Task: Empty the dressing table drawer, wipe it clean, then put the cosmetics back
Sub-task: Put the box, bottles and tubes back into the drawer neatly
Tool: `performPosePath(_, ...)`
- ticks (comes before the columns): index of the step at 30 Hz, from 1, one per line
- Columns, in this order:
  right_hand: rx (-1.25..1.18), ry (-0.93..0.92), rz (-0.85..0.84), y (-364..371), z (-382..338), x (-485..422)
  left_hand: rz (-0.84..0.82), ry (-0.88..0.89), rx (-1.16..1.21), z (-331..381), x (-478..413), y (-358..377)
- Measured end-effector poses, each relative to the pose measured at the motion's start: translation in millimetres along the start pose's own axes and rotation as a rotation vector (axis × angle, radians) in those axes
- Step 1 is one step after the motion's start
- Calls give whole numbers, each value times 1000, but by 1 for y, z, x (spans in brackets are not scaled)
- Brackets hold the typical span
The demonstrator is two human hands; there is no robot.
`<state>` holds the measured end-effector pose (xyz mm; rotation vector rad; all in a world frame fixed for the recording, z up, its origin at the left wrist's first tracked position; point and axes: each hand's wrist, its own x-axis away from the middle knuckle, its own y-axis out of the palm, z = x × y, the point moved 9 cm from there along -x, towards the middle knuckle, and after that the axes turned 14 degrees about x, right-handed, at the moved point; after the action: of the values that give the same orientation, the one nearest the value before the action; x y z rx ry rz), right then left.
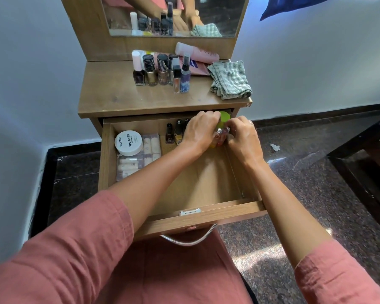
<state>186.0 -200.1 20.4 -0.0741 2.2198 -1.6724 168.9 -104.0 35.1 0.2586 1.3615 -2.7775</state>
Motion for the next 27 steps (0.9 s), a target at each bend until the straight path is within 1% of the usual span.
performPosePath(4,-15,-42,81,-12,-11,1,56,5,35,-8,9,-15)
performPosePath(7,-87,-147,36,-9,-31,2,122,-9,49,-19,21,-24)
performPosePath(10,-88,-227,-27,1,-45,2,114,-53,49,-30,31,-23)
performPosePath(13,-62,-252,-67,10,-50,0,86,-107,54,-40,35,-17)
performPosePath(18,-9,-277,-94,16,-53,-1,72,-145,78,-45,36,-10)
performPosePath(27,20,-258,-34,12,-48,-3,77,-189,178,-45,29,-5)
